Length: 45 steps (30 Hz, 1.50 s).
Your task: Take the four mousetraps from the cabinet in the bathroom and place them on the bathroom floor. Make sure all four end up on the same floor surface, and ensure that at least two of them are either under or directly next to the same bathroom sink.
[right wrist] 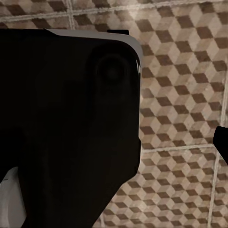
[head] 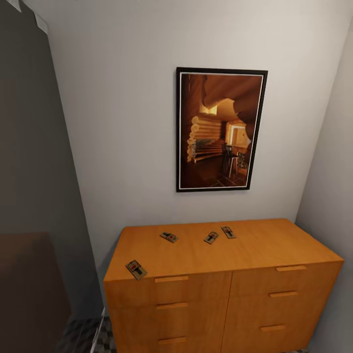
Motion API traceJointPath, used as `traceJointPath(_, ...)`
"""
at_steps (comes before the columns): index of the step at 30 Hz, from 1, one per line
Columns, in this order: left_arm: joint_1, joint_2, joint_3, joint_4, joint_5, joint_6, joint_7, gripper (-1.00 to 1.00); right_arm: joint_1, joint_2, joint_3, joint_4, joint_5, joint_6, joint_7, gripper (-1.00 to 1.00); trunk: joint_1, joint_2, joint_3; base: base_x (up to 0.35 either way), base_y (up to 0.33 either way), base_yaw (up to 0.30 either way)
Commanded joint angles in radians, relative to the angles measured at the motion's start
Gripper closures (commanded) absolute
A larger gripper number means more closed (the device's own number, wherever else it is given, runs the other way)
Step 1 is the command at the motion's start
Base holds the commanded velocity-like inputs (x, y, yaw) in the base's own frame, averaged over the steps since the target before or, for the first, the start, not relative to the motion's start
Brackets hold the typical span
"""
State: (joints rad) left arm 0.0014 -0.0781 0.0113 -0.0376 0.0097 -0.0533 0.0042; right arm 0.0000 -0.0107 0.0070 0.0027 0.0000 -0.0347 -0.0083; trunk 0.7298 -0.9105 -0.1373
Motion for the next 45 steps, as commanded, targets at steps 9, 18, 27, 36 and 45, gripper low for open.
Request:
traceJointPath(9,0.0,0.0,0.001,-0.001,0.001,-0.002,0.0,-1.0,-0.001,0.0,0.001,0.0,0.0,-0.004,-0.001,-1.0,-0.034,0.062,0.027,0.0,0.0,0.0)
traceJointPath(18,0.0,0.0,0.001,-0.001,0.001,-0.002,0.0,-1.0,-0.001,0.0,0.001,0.0,0.0,-0.004,-0.001,-1.0,-0.069,0.125,0.056,0.0,0.0,0.0)
traceJointPath(27,0.0,0.0,0.001,-0.001,0.001,-0.002,0.0,-1.0,0.0,-0.001,0.001,0.0,0.0,-0.004,-0.001,-1.0,-0.103,0.188,0.084,0.0,0.0,0.0)
traceJointPath(36,0.0,0.0,0.001,-0.001,0.001,-0.002,0.0,-1.0,0.0,-0.001,0.001,0.0,0.0,-0.004,-0.001,-1.0,-0.138,0.251,0.112,0.0,0.0,0.0)
traceJointPath(45,0.0,0.0,0.001,-0.001,0.001,-0.001,0.0,-1.0,-0.001,-0.001,0.001,0.0,0.0,-0.005,-0.001,-1.0,-0.172,0.314,0.14,0.0,0.0,0.0)
